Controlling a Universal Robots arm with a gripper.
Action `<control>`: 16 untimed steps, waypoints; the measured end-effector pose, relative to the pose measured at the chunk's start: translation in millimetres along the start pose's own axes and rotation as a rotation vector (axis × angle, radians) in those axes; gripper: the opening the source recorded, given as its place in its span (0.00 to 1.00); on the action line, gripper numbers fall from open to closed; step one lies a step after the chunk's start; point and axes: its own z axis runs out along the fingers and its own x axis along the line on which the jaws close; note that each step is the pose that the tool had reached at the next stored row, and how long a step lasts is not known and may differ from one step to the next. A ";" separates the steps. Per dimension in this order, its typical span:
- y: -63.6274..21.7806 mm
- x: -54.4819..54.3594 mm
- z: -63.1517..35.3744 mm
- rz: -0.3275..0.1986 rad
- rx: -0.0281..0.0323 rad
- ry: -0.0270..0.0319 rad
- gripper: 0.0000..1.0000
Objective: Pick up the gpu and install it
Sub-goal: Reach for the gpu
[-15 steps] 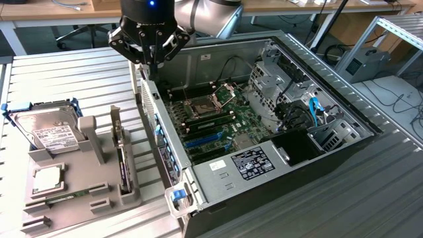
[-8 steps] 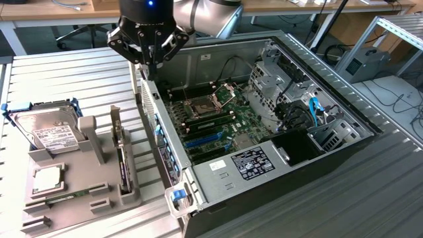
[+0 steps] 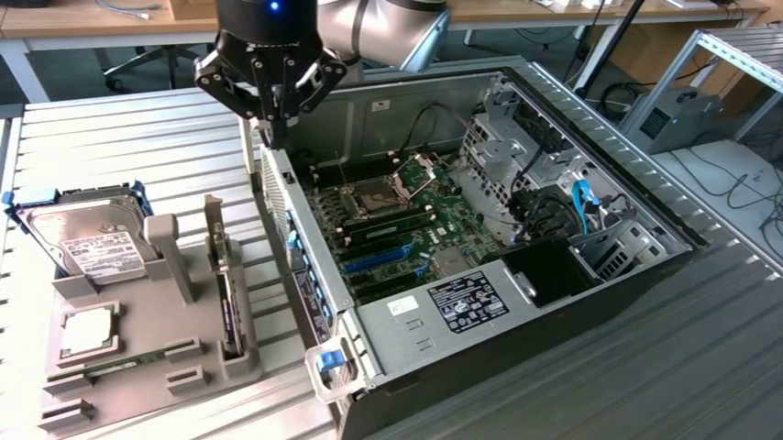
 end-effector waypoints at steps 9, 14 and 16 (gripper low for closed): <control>-0.3 3.7 -0.1 0.000 0.0000 0.0000 0.11; -0.5 6.9 -0.2 0.000 0.0000 0.0001 0.11; -0.6 7.6 -0.2 0.000 0.0000 0.0001 0.11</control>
